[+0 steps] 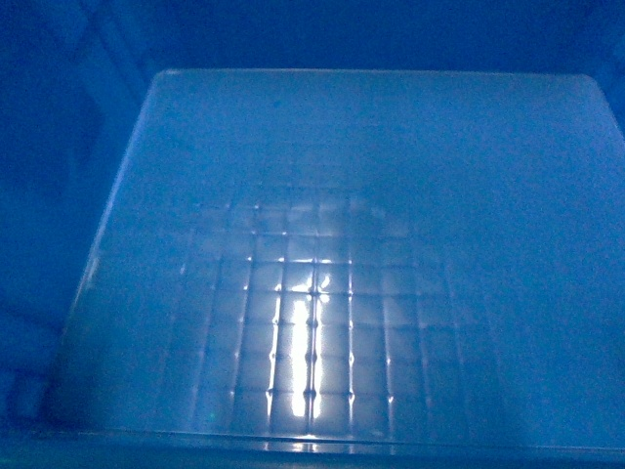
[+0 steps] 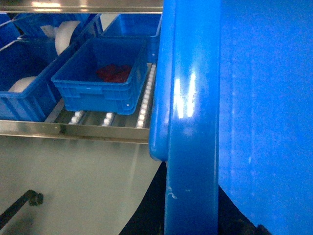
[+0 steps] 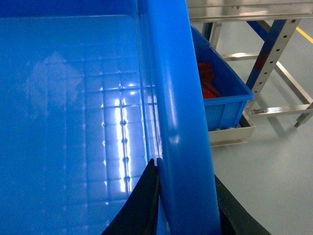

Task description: Place box next to blue box on left shelf

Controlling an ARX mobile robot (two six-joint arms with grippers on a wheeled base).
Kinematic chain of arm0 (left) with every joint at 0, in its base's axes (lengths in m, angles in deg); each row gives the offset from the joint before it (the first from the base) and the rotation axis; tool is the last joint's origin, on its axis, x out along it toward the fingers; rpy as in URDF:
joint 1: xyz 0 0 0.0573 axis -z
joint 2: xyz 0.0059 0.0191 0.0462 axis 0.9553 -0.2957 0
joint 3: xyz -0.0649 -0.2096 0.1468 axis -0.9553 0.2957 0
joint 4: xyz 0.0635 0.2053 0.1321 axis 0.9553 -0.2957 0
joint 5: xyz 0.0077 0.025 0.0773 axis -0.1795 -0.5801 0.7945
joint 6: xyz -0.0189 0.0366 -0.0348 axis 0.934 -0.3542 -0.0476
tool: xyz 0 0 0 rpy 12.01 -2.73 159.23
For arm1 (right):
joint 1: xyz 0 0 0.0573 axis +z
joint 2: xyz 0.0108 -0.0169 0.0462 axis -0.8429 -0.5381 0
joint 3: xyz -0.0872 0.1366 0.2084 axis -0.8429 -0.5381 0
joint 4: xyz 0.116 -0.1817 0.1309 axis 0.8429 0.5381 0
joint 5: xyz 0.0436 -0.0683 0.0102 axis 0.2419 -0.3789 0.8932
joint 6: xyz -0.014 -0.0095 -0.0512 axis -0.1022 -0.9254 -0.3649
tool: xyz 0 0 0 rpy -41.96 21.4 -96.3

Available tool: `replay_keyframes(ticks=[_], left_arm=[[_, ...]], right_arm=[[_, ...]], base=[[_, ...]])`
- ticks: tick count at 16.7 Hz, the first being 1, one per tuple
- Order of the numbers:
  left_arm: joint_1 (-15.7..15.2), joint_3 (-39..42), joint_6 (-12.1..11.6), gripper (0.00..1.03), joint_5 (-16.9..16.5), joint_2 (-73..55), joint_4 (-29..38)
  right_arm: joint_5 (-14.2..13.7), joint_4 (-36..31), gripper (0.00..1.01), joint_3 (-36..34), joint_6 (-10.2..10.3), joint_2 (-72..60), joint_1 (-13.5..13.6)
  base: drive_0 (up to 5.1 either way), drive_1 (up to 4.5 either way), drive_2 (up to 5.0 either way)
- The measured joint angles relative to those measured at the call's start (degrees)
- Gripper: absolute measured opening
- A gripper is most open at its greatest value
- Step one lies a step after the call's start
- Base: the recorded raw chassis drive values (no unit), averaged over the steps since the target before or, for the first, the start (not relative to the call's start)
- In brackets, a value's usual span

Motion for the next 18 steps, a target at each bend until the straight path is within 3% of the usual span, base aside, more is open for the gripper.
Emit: replay_keyframes(ticks=[18], left_arm=[[0.00,0.00,-0.02,0.09,0.02,0.00,-0.02]], right_arm=[[-0.02,0.02,0.17,0.00,-0.02,0.00,0.00]], base=[[0.0,0.00,0.0]])
